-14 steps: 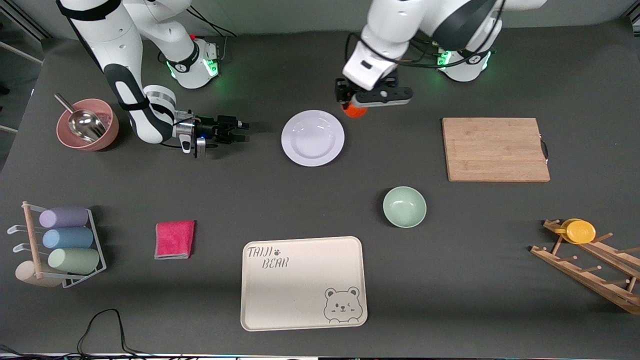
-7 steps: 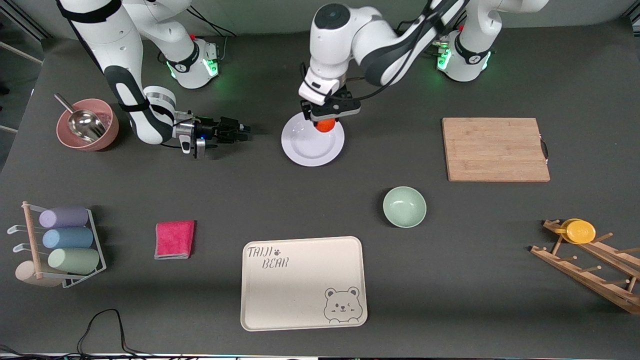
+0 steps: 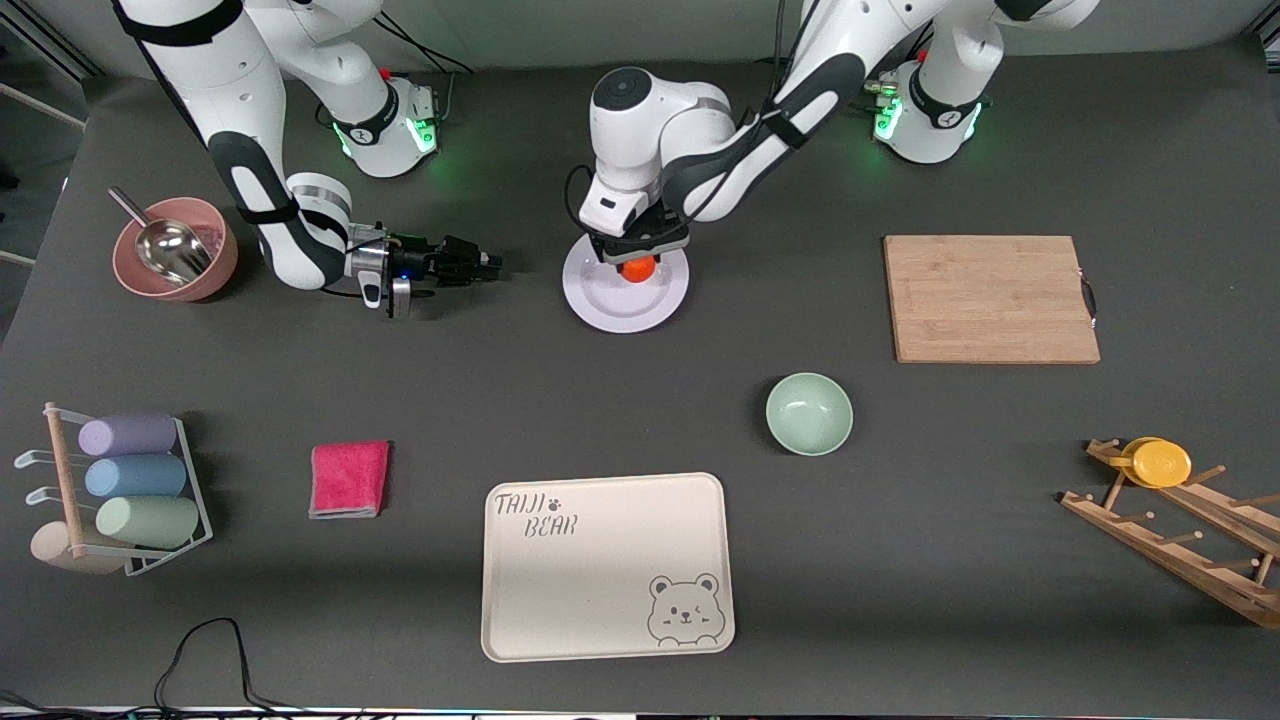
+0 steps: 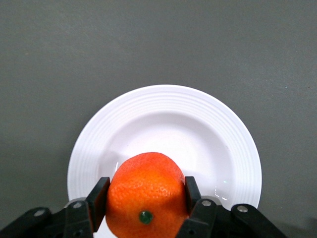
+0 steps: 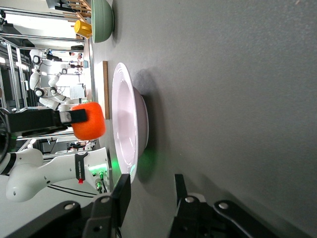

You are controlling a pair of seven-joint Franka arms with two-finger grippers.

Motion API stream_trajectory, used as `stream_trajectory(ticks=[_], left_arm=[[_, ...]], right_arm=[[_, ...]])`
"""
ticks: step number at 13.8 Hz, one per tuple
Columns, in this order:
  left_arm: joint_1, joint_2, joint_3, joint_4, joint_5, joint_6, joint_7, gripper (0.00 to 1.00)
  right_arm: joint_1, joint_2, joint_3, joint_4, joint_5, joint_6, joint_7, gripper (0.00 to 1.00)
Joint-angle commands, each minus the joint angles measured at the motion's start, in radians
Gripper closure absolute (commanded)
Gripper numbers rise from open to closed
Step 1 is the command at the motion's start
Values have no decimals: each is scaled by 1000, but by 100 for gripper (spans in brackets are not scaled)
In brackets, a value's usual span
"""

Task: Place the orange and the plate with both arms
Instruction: 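Carry the orange over the white plate and lower it onto the plate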

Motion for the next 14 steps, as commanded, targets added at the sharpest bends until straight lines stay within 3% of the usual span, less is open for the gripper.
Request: stream_trajectory(ticks=[1,3,7,9,10,11,12,14], left_arm=[[-106,51,72,69,62,-11,-102,100],[-163,89,121,129,65,-13,-121,100],[-266,106,214,130,72,-13,-124,100],[-267,105,221,130,72,-13,-128,100],[-267,105,222,130,72,-13,-128,89],[-267,103,222,130,72,-14,-128,40],[-269,102,224,130,75,-20,-128,0],[-267,99,224,130,74,-28,-128,0]], right_arm=[[1,31,-2,15,24,-12,-27,57],[1,37,-2,21,24,-12,-27,57],[1,60,-2,31,26,-12,-47,57],[1,77,-2,41,26,-15,-51,57],[1,78,-2,41,26,-15,-56,57],[1,78,-2,41,26,-15,-60,57],[1,80,-2,42,27,-15,-60,57],[1,80,-2,42,27,-17,-59,57]])
